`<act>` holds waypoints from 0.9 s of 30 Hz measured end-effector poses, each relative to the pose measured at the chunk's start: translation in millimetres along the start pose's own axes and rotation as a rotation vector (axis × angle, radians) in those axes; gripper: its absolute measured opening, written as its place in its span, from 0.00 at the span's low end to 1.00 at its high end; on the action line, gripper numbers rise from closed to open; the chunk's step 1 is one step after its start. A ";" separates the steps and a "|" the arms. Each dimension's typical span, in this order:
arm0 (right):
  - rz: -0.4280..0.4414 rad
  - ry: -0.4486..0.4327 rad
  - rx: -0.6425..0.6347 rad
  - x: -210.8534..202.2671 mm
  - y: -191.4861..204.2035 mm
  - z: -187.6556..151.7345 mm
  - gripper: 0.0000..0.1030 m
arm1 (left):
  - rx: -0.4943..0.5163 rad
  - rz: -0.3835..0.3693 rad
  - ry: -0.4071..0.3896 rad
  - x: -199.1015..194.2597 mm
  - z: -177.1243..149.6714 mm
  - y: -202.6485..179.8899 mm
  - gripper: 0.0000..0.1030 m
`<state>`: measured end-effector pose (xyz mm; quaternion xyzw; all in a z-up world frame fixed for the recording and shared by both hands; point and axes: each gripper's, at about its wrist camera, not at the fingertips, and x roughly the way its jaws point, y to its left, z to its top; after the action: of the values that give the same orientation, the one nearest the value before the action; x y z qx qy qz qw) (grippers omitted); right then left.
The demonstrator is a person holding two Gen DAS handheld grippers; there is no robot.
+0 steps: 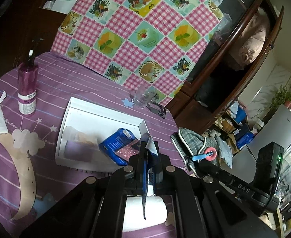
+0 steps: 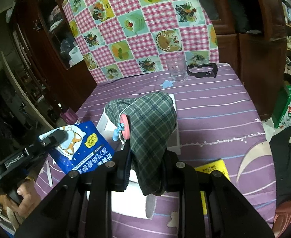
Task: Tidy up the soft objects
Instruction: 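Carry the plaid cloth and blue cat-print packet over the white box with both tools, then lower both items into the white box and open both tools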
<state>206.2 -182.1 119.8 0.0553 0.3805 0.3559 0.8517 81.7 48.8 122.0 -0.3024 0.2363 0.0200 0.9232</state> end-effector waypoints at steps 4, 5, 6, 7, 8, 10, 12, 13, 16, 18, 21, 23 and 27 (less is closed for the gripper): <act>0.024 0.007 0.021 14.3 3.4 14.9 0.25 | -0.001 0.012 -0.007 12.5 10.4 1.0 0.02; 0.027 0.009 0.023 18.5 4.8 18.3 0.25 | -0.001 0.015 -0.008 15.4 12.1 1.4 0.02; 0.027 0.012 0.024 23.3 5.8 22.0 0.25 | 0.001 0.020 -0.011 18.4 13.3 1.9 0.02; 0.026 0.016 0.028 30.5 6.8 26.3 0.25 | 0.004 0.028 -0.015 23.6 15.3 2.5 0.02; 0.027 0.018 0.031 34.7 7.4 28.4 0.25 | 0.007 0.033 -0.015 27.5 16.3 2.8 0.02; 0.036 0.030 0.043 49.6 8.2 34.4 0.25 | 0.002 0.043 -0.011 38.7 18.7 6.1 0.02; 0.043 0.041 0.052 61.7 8.1 38.1 0.25 | 0.002 0.055 -0.008 47.9 20.0 9.9 0.02; 0.048 0.046 0.059 69.1 7.5 40.0 0.25 | 0.008 0.065 -0.009 52.8 20.6 12.4 0.02; 0.063 0.048 0.076 86.0 4.8 43.9 0.25 | 0.038 0.097 -0.026 65.2 21.2 24.1 0.02; 0.071 0.045 0.074 95.2 4.1 46.5 0.25 | 0.034 0.107 -0.036 71.2 23.0 32.6 0.02; 0.079 0.047 0.063 110.0 2.9 49.4 0.25 | 0.023 0.107 -0.068 79.9 25.3 47.0 0.02; 0.099 0.052 0.060 121.2 0.2 50.5 0.25 | 0.020 0.105 -0.086 86.1 25.9 53.9 0.02; 0.145 0.071 0.074 142.4 -7.0 50.8 0.25 | -0.011 0.086 -0.079 100.3 23.3 67.8 0.02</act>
<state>310.1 -86.0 66.4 0.1015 0.4185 0.4043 0.8069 168.3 106.7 56.3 -0.2959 0.2124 0.0730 0.9285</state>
